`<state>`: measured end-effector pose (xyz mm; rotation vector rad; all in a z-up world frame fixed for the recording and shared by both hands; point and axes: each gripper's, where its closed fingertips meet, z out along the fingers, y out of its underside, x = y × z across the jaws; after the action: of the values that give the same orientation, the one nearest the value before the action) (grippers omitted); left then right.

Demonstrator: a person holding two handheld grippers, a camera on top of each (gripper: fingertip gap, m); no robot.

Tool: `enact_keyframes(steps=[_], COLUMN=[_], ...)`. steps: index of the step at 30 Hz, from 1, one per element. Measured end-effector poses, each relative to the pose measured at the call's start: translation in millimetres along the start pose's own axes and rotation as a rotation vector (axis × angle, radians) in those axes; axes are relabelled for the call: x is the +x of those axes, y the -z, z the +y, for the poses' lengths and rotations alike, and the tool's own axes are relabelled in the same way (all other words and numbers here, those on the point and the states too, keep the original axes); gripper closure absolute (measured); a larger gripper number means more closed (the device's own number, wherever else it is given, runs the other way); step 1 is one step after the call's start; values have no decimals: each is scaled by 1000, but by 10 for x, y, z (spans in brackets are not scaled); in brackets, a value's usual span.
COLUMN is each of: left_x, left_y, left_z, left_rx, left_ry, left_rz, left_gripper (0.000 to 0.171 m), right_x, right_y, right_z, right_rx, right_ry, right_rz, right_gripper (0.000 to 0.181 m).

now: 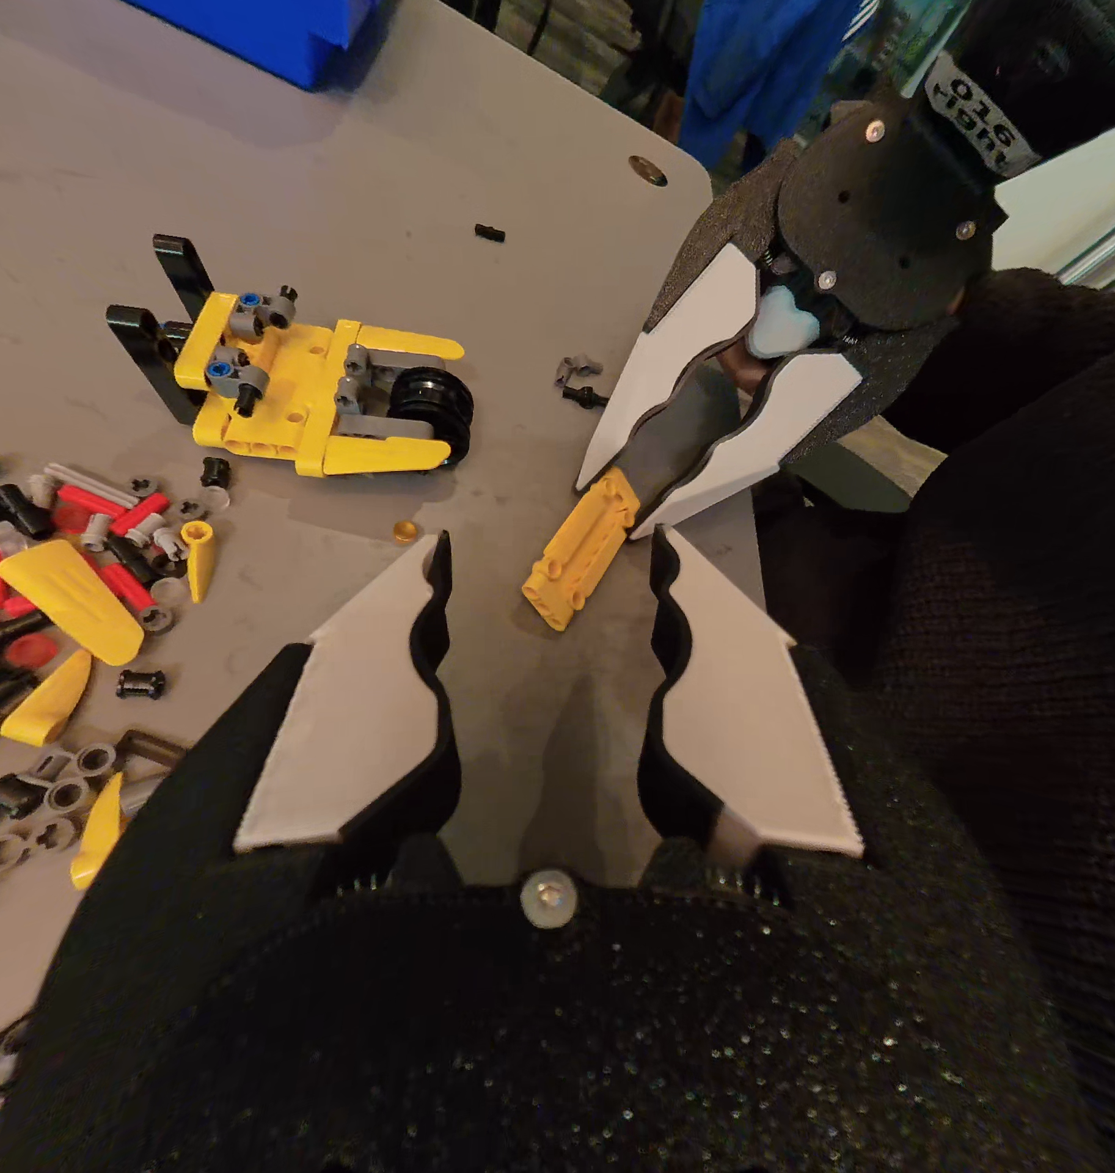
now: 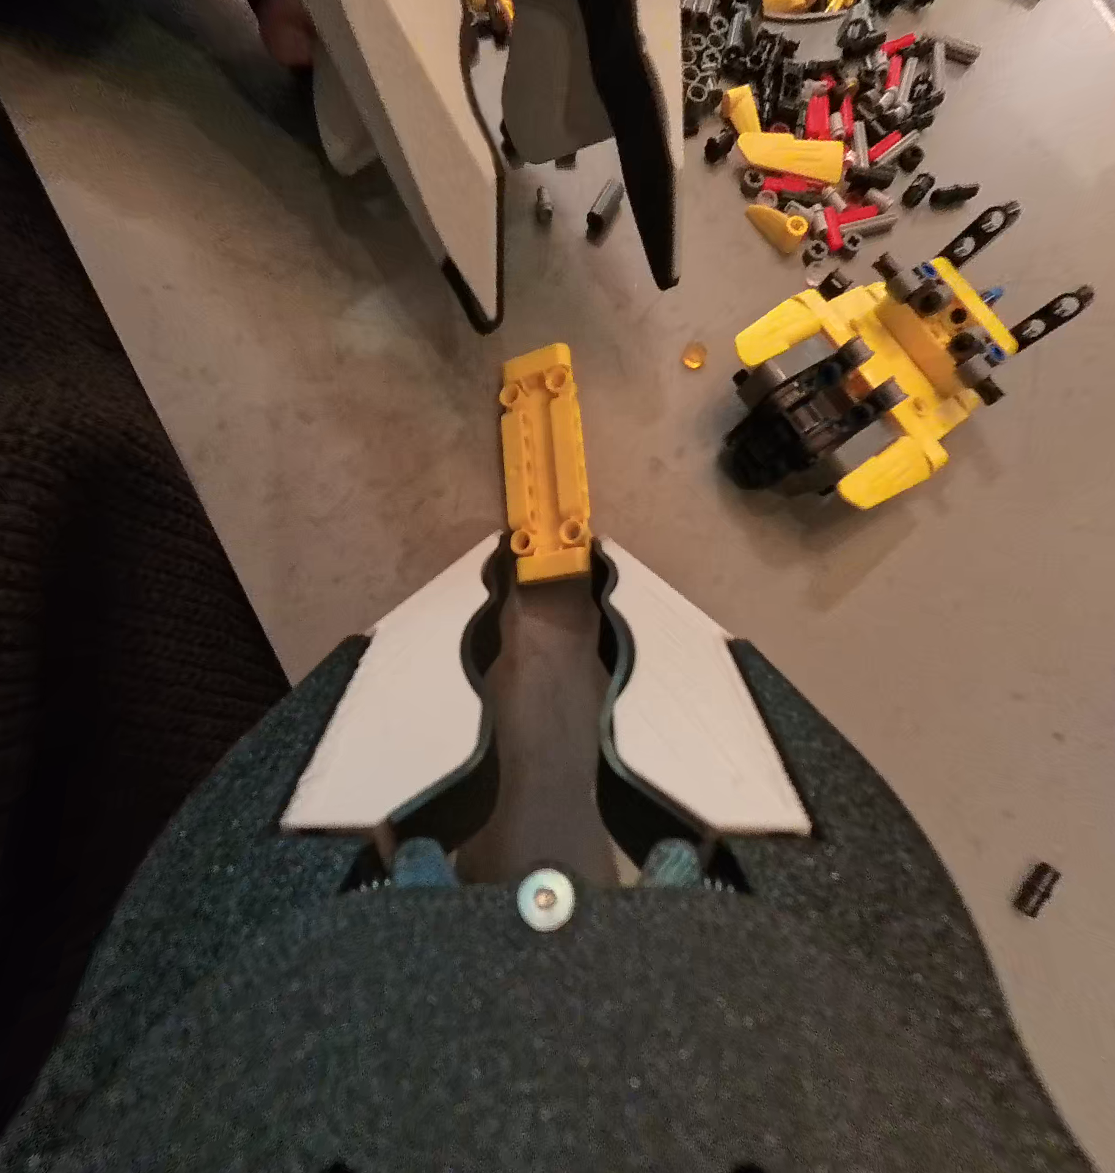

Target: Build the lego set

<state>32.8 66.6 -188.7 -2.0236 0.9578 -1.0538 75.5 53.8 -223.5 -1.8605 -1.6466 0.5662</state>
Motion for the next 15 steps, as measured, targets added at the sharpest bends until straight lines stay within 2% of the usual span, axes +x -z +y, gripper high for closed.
enact_keyframes(steps=[6,10,15], left_x=[8,-1,-15], left_y=[-2,22,55], left_z=[-6,-40,-85], left_rx=[3,23,52], left_ry=[-30,-28,-21], left_rz=[-17,-21,-23], left_gripper=[110,110,110], right_x=[0,9,86], right_y=[-9,18,218], right_z=[2,-17,-183], right_rx=[-1,27,174], right_ry=[-10,-27,-102], right_rz=[2,6,4], right_gripper=[156,147,147])
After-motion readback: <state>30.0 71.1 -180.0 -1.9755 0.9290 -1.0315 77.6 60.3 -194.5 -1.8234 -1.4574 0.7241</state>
